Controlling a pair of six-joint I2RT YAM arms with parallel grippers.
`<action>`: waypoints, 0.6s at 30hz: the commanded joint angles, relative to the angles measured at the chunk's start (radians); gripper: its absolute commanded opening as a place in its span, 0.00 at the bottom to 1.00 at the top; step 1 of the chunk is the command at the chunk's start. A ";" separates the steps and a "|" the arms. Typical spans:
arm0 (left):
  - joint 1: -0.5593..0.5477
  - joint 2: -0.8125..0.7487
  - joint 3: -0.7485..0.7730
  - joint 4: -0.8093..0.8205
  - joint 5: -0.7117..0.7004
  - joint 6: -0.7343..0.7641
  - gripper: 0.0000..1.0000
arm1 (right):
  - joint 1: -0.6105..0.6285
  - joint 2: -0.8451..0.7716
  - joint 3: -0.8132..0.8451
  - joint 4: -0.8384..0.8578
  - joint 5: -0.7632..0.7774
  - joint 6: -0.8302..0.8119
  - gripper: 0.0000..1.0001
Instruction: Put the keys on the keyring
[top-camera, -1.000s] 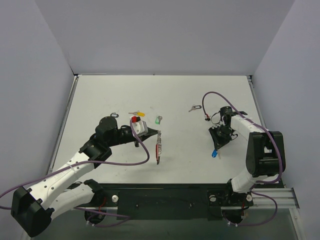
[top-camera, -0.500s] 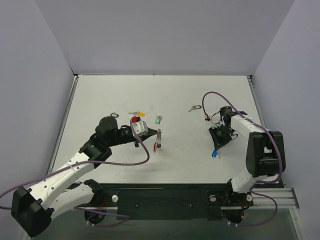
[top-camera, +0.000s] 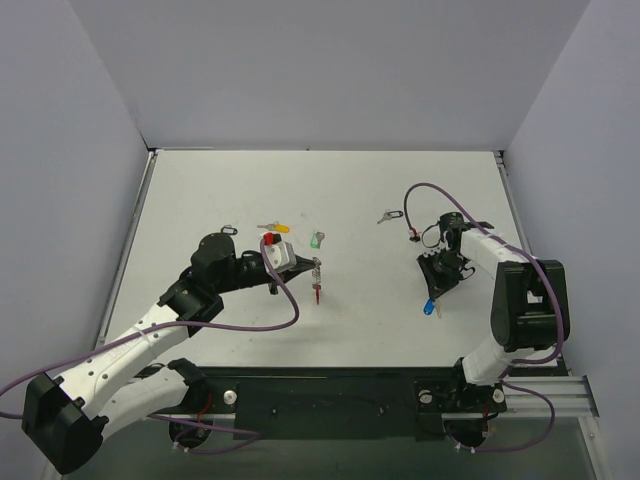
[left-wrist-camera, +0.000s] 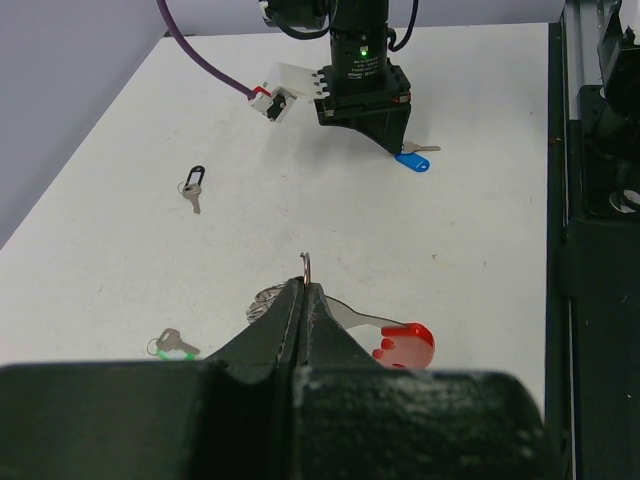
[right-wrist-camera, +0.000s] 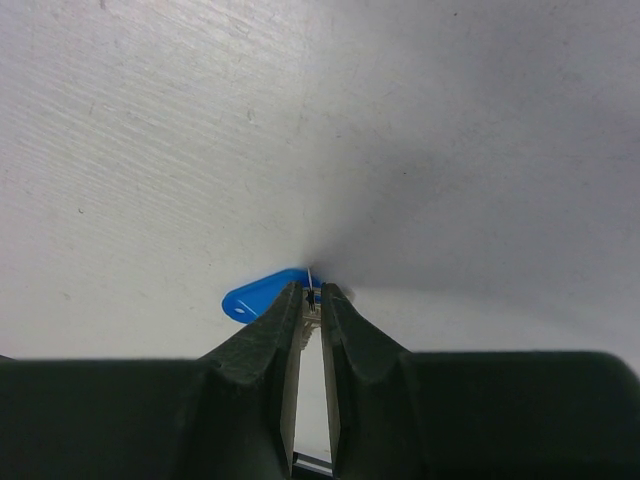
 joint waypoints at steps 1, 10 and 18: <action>-0.003 -0.006 0.010 0.028 0.007 0.011 0.00 | 0.007 0.016 0.031 -0.052 0.023 -0.005 0.10; -0.002 -0.006 0.010 0.028 0.008 0.011 0.00 | 0.009 0.017 0.032 -0.057 0.020 -0.005 0.09; -0.003 -0.008 0.010 0.028 0.008 0.013 0.00 | 0.012 0.025 0.034 -0.063 0.021 -0.009 0.04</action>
